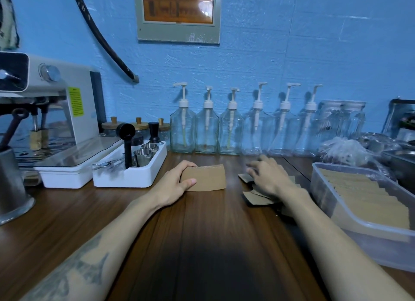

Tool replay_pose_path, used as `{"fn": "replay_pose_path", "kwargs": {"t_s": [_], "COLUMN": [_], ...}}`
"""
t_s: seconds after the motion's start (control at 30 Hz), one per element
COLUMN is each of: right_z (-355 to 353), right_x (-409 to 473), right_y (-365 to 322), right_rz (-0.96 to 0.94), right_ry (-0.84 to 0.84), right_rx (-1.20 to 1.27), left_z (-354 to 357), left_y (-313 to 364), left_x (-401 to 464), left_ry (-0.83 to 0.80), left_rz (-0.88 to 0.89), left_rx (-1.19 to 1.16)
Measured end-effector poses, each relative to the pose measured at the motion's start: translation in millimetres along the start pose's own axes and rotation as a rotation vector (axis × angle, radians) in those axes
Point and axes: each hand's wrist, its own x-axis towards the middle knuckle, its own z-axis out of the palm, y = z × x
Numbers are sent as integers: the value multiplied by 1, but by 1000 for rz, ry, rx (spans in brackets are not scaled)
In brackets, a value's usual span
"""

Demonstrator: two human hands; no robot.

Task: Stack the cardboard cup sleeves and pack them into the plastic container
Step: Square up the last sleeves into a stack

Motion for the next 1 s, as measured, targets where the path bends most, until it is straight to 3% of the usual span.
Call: {"fn": "replay_pose_path", "kwargs": {"t_s": [0.3, 0.8, 1.0], "right_z": [12, 0, -22], "right_x": [10, 5, 1], "right_y": [19, 0, -14], "right_rz": [67, -61, -138], "right_ry": [-199, -29, -22], "right_rx": [-87, 53, 293], "left_z": [0, 0, 0], "left_y": [0, 1, 3], "left_x": [1, -1, -1], "left_ry": [-3, -9, -4], "left_rz": [-10, -21, -35], "left_rx": [-8, 0, 8]}}
